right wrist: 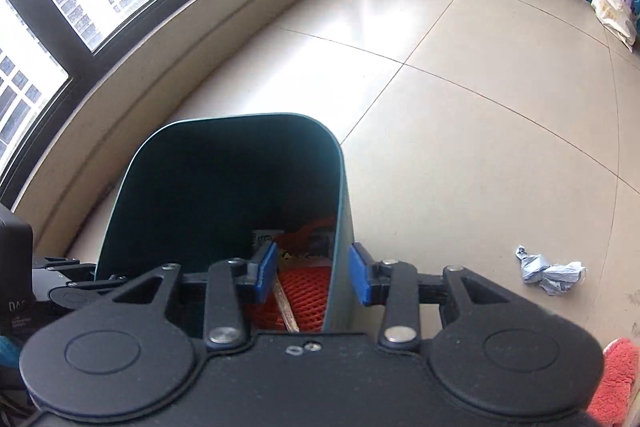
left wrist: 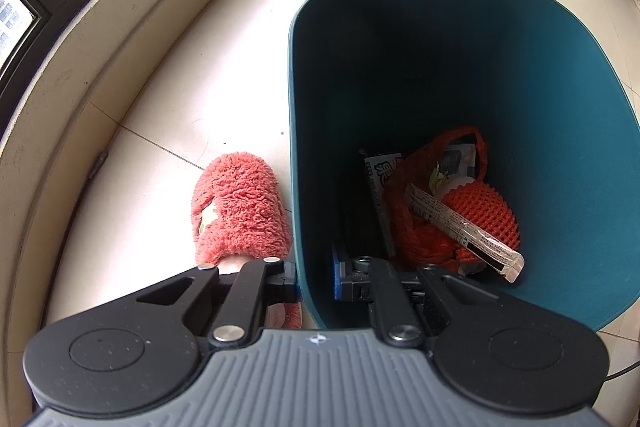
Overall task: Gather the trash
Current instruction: 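Lower the right tool to the crumpled grey-blue plastic bag and grasp it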
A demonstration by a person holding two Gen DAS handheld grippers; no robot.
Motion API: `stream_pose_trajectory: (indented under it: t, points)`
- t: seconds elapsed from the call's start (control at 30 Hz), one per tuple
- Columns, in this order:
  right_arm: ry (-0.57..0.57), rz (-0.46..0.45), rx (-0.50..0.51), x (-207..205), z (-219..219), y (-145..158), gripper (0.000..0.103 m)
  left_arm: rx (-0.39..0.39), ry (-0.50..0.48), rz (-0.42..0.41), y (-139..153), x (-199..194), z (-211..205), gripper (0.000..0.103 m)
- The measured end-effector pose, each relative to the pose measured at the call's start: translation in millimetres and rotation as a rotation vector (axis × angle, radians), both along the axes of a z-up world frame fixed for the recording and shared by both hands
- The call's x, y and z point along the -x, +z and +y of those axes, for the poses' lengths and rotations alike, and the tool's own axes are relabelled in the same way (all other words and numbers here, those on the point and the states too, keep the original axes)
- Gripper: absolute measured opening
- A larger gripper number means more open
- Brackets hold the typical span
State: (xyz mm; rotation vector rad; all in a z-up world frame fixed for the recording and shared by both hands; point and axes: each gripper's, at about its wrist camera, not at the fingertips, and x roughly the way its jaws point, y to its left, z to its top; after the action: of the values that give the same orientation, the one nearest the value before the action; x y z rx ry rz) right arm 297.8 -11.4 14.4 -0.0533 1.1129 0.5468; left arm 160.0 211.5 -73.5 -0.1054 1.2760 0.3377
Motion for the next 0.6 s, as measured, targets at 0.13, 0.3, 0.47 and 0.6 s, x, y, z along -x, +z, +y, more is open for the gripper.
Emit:
stream_pose_trajectory:
  t: [0.13,0.3,0.47,0.6]
  points:
    - [-0.109,-0.004,0.018,-19,-42,-10,0.043,-0.007,-0.003,0.004,-2,1,0,0.013]
    - [-0.223,0.013,0.065,-43,-85,-35,0.045,-0.025,-0.006,0.011,-4,-1,-6,0.013]
    - [-0.33,0.052,0.106,-72,-127,-79,0.056,-0.009,0.006,0.015,-5,-1,-4,0.013]
    - [-0.441,0.091,0.138,-96,-156,-119,0.064,-0.002,0.015,0.022,-5,-3,-1,0.013]
